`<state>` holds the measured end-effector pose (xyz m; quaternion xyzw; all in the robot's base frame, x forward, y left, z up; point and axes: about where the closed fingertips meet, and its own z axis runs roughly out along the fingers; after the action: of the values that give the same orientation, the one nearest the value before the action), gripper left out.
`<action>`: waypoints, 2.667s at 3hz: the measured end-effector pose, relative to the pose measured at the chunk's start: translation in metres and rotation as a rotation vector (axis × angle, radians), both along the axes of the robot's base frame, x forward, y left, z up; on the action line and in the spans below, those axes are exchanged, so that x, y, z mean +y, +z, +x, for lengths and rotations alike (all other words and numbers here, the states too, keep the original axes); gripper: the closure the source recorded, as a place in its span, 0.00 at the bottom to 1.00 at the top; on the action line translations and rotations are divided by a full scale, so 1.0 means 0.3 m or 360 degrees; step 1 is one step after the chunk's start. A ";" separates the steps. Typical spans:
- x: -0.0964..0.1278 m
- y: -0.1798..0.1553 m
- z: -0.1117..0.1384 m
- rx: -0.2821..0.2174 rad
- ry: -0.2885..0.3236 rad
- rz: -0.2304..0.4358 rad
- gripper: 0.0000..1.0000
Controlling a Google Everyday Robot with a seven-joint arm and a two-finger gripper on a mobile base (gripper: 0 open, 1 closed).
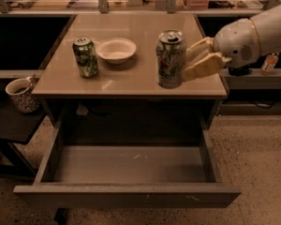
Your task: Place 7up can into top drawer
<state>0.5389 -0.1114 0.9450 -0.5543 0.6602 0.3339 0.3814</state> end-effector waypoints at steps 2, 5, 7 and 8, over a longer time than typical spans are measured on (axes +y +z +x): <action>-0.074 -0.090 -0.081 0.0112 -0.0055 0.0005 1.00; -0.113 -0.688 -0.033 -0.0047 -0.0311 -0.0332 1.00; -0.121 -0.688 0.023 -0.0115 -0.0399 -0.0333 1.00; -0.070 -0.864 -0.003 -0.0007 -0.0359 -0.0320 1.00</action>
Offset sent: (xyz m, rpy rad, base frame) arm -0.0246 -0.0213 -0.0258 0.0054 0.0694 -0.0327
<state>0.5380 -0.1323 0.6859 -0.5127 0.7476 0.2198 0.3604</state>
